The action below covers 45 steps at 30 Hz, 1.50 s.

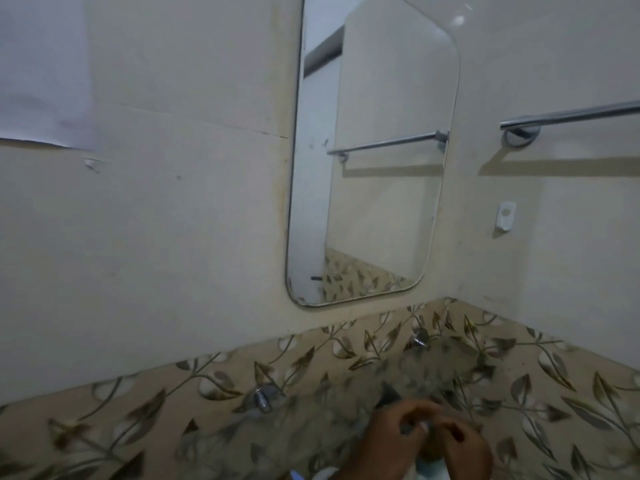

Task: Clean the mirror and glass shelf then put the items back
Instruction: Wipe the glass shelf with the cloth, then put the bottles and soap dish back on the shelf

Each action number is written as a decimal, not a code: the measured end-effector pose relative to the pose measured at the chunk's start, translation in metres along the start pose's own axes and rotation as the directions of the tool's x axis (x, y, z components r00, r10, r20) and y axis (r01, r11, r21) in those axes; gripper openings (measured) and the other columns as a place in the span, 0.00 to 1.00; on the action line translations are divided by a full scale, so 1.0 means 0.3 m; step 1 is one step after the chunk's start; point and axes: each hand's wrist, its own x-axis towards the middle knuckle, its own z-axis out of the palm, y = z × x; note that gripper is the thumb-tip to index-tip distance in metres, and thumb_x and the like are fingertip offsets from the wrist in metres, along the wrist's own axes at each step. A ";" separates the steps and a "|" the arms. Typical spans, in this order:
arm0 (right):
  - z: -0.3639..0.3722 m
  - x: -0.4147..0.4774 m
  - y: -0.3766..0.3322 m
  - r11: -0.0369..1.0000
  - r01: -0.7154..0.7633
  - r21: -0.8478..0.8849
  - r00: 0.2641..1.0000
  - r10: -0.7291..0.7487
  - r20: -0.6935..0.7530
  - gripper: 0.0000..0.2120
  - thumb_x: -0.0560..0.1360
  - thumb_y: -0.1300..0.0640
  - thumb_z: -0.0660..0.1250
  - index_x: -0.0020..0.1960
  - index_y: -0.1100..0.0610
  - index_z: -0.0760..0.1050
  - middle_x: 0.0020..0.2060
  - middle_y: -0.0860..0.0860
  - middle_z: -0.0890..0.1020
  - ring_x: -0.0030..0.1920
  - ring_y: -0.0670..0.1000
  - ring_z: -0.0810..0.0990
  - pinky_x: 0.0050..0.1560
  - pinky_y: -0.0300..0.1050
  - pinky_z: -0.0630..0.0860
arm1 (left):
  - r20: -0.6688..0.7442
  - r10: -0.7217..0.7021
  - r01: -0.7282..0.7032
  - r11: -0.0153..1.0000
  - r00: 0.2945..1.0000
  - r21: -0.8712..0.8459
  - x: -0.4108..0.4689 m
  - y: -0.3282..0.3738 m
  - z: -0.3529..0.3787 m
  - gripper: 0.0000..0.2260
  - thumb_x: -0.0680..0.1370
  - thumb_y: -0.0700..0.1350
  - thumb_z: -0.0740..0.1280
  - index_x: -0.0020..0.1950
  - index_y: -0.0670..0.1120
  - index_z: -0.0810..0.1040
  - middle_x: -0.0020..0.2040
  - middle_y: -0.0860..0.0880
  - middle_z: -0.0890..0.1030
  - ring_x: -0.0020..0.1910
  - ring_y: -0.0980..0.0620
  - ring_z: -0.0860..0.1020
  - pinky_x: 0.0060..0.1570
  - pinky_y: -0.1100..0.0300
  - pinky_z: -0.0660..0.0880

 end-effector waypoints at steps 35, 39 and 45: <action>0.443 -0.380 0.092 0.867 0.261 -0.424 0.781 0.069 0.621 0.19 0.68 0.67 0.69 0.34 0.47 0.63 0.34 0.52 0.72 0.37 0.51 0.73 0.31 0.35 0.66 | -0.288 -0.431 0.517 0.665 0.855 0.539 -0.463 -0.555 -0.411 0.34 0.70 0.48 0.72 0.73 0.45 0.62 0.73 0.45 0.64 0.72 0.48 0.64 0.67 0.60 0.62; 0.461 -0.381 0.133 0.861 0.277 -0.426 0.804 0.035 0.593 0.20 0.68 0.67 0.67 0.30 0.46 0.63 0.26 0.50 0.70 0.29 0.49 0.70 0.30 0.38 0.64 | -0.416 -0.389 0.569 0.593 0.822 0.570 -0.460 -0.570 -0.382 0.20 0.71 0.52 0.67 0.61 0.47 0.75 0.62 0.47 0.77 0.61 0.47 0.74 0.57 0.58 0.71; 0.485 -0.375 0.192 0.902 0.194 -0.385 0.810 0.074 0.582 0.19 0.63 0.68 0.70 0.30 0.46 0.69 0.26 0.50 0.71 0.32 0.52 0.72 0.34 0.45 0.69 | -0.466 -0.225 0.455 0.756 0.856 0.470 -0.495 -0.543 -0.351 0.48 0.58 0.82 0.43 0.43 0.44 0.81 0.42 0.47 0.84 0.42 0.50 0.80 0.39 0.60 0.70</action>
